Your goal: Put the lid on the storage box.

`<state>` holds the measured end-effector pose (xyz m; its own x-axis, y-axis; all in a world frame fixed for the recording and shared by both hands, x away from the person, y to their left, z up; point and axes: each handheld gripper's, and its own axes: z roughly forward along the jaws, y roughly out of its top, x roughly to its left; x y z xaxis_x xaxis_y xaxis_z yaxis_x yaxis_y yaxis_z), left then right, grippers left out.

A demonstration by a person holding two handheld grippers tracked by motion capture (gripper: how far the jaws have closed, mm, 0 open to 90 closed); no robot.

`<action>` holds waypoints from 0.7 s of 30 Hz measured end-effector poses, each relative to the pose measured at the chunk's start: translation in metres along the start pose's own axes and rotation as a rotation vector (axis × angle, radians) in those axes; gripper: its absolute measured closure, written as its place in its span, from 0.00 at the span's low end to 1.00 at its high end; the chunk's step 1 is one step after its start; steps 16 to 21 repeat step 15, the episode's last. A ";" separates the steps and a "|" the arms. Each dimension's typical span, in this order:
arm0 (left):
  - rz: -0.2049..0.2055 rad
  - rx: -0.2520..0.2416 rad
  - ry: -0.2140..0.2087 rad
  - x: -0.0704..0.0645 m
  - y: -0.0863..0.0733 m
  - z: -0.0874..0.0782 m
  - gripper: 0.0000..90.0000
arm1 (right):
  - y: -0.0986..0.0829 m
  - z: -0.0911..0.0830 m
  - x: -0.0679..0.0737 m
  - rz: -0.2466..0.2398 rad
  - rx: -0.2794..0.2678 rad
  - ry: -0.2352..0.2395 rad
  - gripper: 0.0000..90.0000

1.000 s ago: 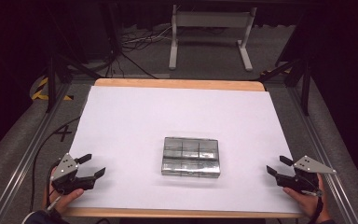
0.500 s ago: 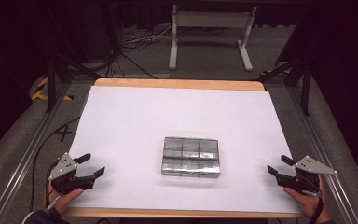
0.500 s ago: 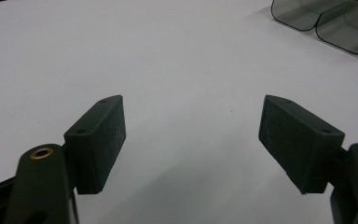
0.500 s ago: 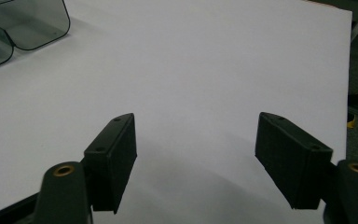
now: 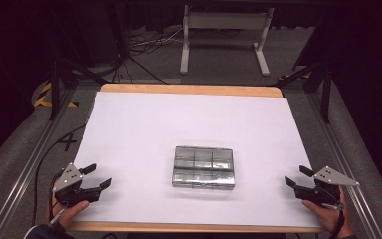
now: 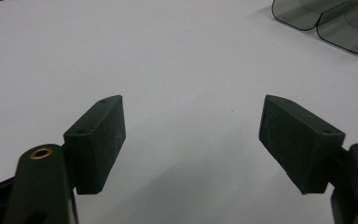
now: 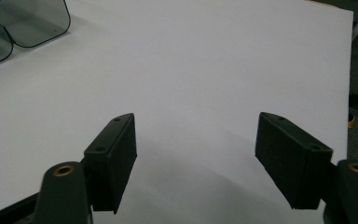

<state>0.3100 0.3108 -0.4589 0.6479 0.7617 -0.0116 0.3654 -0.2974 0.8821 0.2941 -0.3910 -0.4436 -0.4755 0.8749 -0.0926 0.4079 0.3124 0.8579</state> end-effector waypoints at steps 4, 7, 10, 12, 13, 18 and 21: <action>-0.001 0.004 0.001 0.000 0.000 0.000 0.26 | 0.000 0.000 0.000 -0.001 0.001 -0.001 0.33; 0.001 0.005 0.002 0.000 0.000 0.000 0.26 | 0.000 0.000 0.000 0.000 0.000 -0.002 0.33; -0.002 0.005 0.000 0.000 0.000 0.000 0.26 | 0.000 0.000 0.000 -0.002 0.002 -0.002 0.33; -0.006 0.006 0.001 0.000 0.000 0.001 0.26 | 0.000 0.000 0.000 -0.005 0.002 -0.005 0.33; -0.006 0.007 0.002 0.000 0.000 0.001 0.26 | 0.000 0.000 0.000 -0.001 0.002 -0.005 0.33; -0.007 0.009 0.000 0.001 0.000 0.001 0.26 | 0.000 0.000 0.000 0.000 0.001 -0.005 0.33; -0.007 0.009 0.000 0.001 0.000 0.001 0.26 | 0.000 0.000 0.000 0.000 0.001 -0.005 0.33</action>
